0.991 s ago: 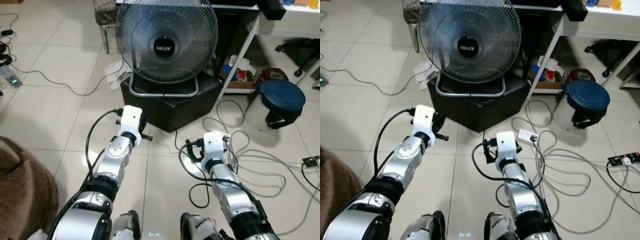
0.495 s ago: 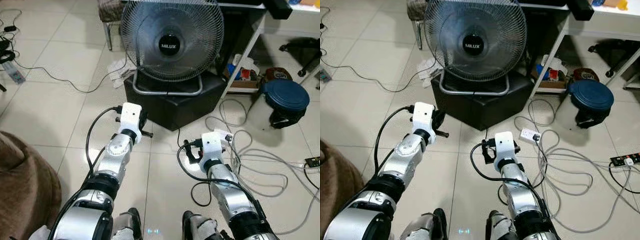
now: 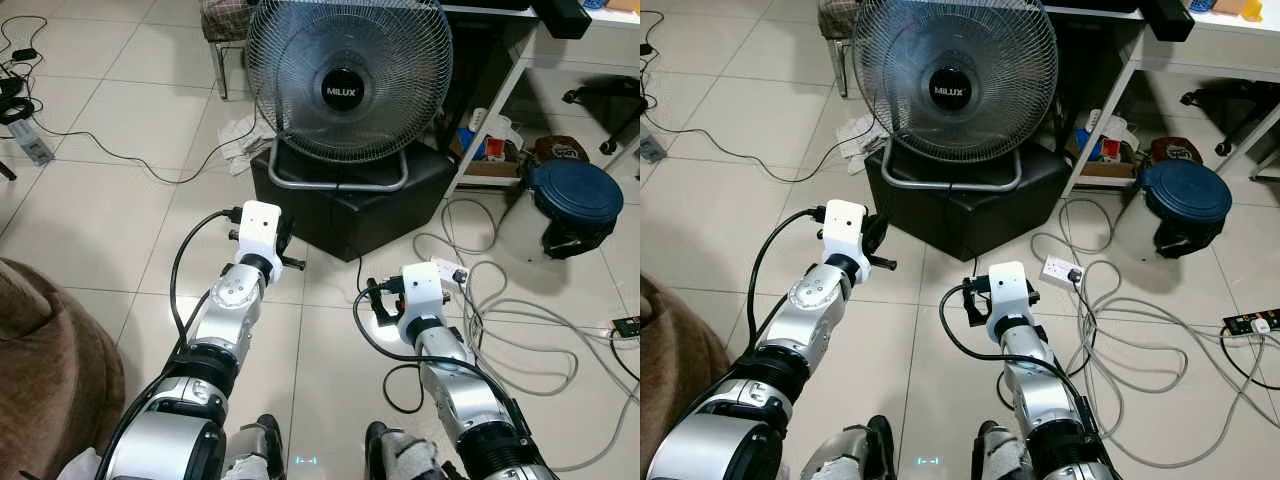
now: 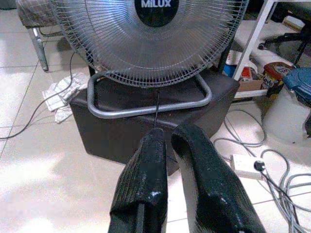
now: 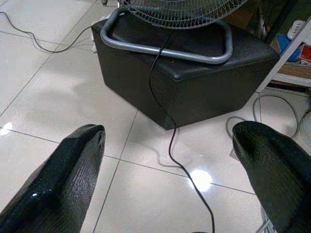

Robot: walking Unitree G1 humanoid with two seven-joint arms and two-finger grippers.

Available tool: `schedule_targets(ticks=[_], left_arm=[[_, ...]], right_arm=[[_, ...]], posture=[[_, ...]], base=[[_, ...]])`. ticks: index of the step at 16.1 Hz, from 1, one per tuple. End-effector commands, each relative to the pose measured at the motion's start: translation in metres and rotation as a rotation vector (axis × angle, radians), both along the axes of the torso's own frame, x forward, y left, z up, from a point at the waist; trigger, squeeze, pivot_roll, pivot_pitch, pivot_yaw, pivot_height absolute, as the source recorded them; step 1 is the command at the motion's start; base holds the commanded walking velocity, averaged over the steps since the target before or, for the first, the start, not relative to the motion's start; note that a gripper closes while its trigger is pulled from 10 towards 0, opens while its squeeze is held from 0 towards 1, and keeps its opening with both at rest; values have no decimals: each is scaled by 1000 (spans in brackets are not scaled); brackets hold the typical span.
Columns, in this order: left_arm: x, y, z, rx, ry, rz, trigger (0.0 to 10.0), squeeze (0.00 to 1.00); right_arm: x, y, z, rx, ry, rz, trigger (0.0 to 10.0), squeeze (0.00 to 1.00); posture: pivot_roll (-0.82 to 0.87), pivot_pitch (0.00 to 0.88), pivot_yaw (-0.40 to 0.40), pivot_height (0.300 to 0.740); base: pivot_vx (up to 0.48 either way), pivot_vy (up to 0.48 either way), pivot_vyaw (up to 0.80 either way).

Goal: Move the pillow to the sofa from floor

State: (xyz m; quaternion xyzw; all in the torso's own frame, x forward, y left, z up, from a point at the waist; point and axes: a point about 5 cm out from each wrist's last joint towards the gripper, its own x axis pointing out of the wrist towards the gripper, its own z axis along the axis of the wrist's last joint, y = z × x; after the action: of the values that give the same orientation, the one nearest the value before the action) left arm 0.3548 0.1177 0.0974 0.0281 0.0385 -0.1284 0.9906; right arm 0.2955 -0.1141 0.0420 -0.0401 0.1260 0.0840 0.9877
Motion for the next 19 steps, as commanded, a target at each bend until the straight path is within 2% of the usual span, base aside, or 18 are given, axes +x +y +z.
schedule_targets(ticks=[1,8,19], left_arm=[[-1,-2,-1,14,0,1,10000,0],[4,-7,6,9,-9,-14,10000,0],[7,-2,9,21,-14,14,10000,0]], right_arm=[[-2,-2,-4,-5,18,-9,10000,0],[0,-6,-2,-4,11,-26,10000,0],[-1,-6,-3,-7,13,-29,10000,0]], posture=[[-137,201,-23,740],[-143,193,-19,740],[-143,182,-11,740]], base=[[0,0,0],[0,0,0],[0,0,0]])
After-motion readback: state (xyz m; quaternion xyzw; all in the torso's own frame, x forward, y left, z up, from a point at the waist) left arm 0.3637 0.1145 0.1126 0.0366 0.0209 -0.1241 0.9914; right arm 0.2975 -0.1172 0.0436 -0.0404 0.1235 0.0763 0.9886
